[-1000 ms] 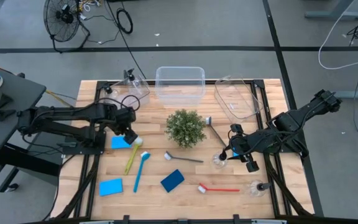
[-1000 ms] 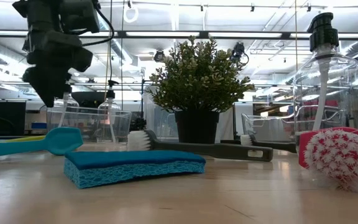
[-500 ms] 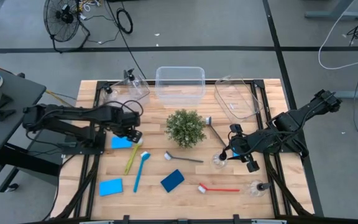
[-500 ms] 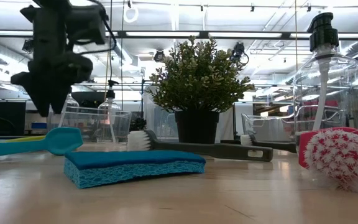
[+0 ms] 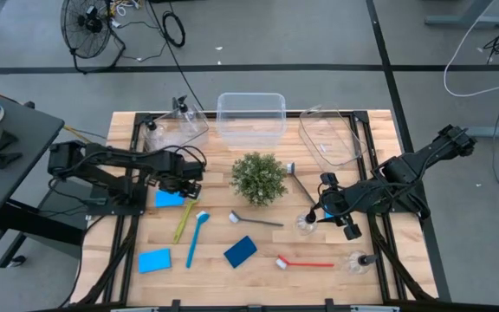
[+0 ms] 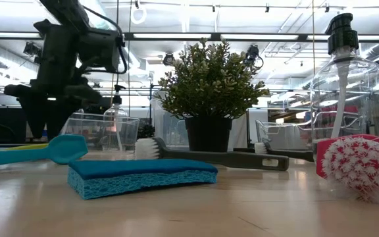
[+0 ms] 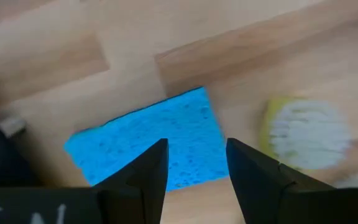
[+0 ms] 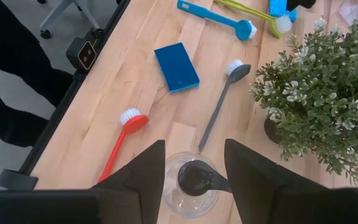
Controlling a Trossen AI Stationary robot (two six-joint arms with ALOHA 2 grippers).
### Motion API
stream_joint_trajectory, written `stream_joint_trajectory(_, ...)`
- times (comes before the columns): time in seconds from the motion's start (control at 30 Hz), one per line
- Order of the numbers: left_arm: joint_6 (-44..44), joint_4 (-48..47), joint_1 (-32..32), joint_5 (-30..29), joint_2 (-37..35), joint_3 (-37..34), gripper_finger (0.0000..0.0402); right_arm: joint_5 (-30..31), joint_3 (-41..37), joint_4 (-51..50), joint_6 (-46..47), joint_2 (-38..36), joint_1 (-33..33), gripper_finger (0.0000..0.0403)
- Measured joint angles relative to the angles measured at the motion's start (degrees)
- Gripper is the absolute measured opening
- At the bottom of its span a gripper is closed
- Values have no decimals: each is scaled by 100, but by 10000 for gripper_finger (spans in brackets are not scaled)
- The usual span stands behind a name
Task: Pick & Place Kitchen Sink Supplies
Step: Put the blue sponge into the right transparent bin
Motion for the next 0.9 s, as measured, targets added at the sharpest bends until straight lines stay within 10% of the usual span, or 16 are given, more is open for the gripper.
stream_joint_trajectory(0.9, -410, 502, -57, 19, 969, 9, 124, 0, 0, -6, -15, 0, -2, 168)
